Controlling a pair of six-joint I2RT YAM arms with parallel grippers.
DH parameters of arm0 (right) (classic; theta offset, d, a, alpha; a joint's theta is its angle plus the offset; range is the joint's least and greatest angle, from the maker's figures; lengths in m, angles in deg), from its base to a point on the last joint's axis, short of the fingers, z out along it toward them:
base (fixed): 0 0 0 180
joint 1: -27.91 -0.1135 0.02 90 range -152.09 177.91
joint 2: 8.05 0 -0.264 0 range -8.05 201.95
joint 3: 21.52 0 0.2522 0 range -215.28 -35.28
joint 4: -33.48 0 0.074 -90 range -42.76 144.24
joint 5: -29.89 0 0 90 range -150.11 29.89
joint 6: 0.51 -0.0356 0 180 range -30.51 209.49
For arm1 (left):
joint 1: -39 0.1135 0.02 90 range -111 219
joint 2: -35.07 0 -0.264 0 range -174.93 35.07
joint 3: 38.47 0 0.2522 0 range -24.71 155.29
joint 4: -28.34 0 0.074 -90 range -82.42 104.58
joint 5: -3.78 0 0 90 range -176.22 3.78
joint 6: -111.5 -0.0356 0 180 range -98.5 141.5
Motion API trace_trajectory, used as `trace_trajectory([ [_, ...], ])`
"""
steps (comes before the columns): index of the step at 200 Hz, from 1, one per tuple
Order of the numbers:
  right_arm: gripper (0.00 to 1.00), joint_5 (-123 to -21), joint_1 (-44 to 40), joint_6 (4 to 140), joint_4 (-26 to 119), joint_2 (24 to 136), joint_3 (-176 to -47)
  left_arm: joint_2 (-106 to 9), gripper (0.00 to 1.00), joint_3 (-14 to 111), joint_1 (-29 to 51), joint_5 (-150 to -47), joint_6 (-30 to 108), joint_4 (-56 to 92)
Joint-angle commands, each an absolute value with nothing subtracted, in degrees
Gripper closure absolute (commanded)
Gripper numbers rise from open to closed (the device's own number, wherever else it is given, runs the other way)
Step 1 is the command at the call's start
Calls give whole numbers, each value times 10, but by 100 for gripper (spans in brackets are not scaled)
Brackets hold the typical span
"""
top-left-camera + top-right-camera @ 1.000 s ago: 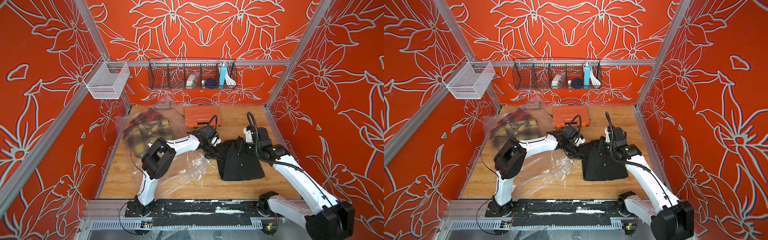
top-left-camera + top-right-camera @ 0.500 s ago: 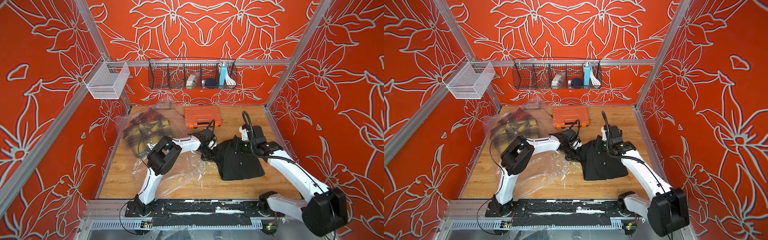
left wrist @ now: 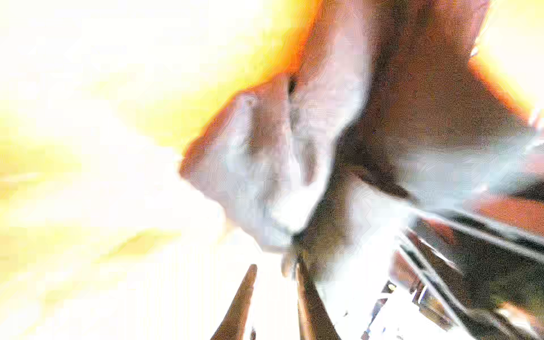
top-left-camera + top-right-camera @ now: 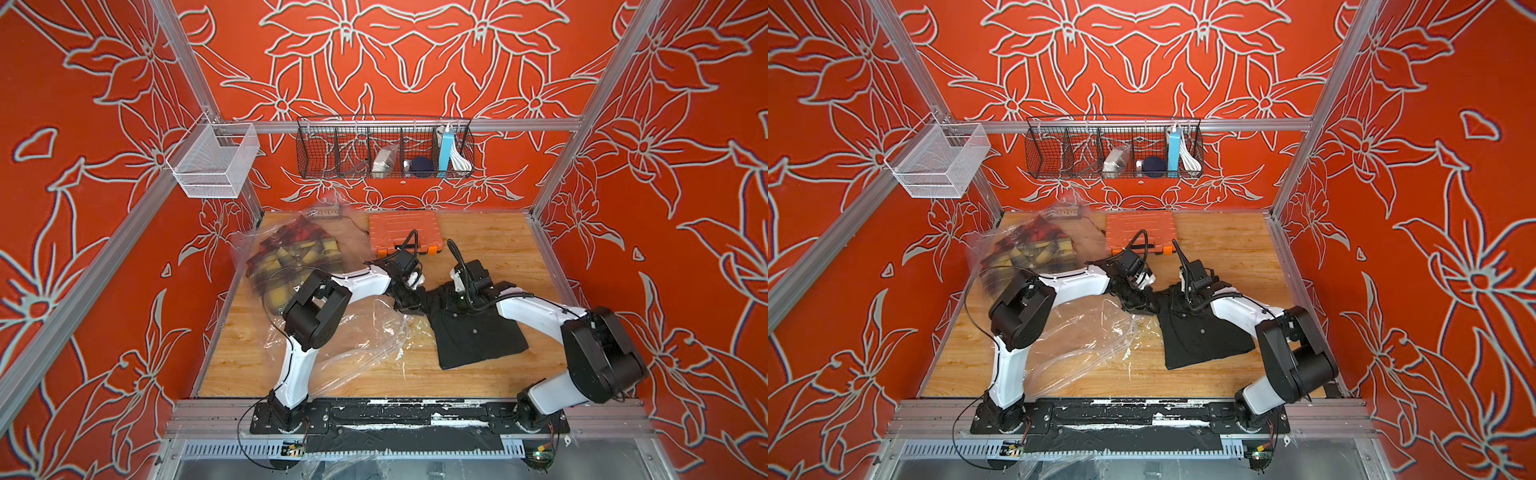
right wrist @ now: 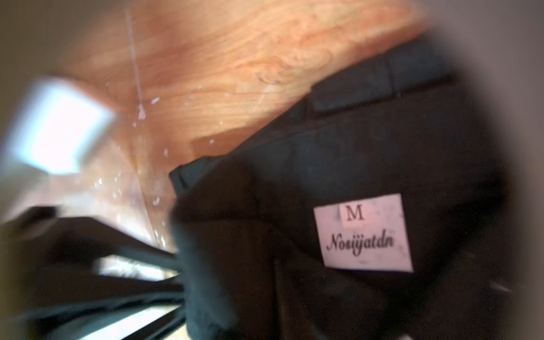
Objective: Place the folded shirt into the vacuum bag
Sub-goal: Pick up the shirt from the center of the board.
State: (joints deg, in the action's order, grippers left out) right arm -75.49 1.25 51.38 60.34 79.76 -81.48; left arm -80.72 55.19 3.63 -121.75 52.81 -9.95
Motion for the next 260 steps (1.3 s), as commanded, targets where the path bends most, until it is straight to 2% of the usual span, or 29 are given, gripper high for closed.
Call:
trace_trajectory([
  [1,62,-780,15,499,593,809,-828,-748,71,557,54,-1199,512,-145],
  [21,44,-839,30,508,632,791,-870,-728,67,555,57,-1185,517,-166],
  [44,33,-861,65,521,695,724,-896,-718,55,544,41,-1187,543,-149],
  [65,27,-834,121,542,777,666,-898,-737,50,558,16,-1173,552,-148],
  [80,25,-778,162,573,861,654,-904,-760,48,575,-1,-1160,551,-158],
  [108,23,-694,229,600,941,648,-892,-800,48,603,-19,-1130,538,-178],
  [121,23,-686,239,601,933,639,-878,-820,52,614,-19,-1125,536,-173],
  [131,23,-689,240,596,923,638,-869,-835,59,626,-19,-1128,532,-171],
  [137,24,-695,241,592,914,640,-862,-841,67,636,-18,-1126,528,-171],
  [148,25,-705,240,582,903,650,-849,-849,88,656,-13,-1116,518,-181],
  [156,25,-708,241,578,901,661,-843,-851,100,667,-1,-1103,510,-191],
  [184,29,-748,240,553,859,692,-822,-877,100,706,50,-1089,479,-231],
  [201,31,-788,239,531,806,722,-808,-904,100,737,52,-1089,463,-253],
  [220,32,-788,241,545,804,768,-835,-911,100,747,52,-1080,461,-262],
  [229,32,-783,241,561,826,779,-856,-909,97,747,55,-1070,459,-272],
  [260,24,-724,244,602,898,741,-882,-877,71,735,60,-1049,445,-303],
])
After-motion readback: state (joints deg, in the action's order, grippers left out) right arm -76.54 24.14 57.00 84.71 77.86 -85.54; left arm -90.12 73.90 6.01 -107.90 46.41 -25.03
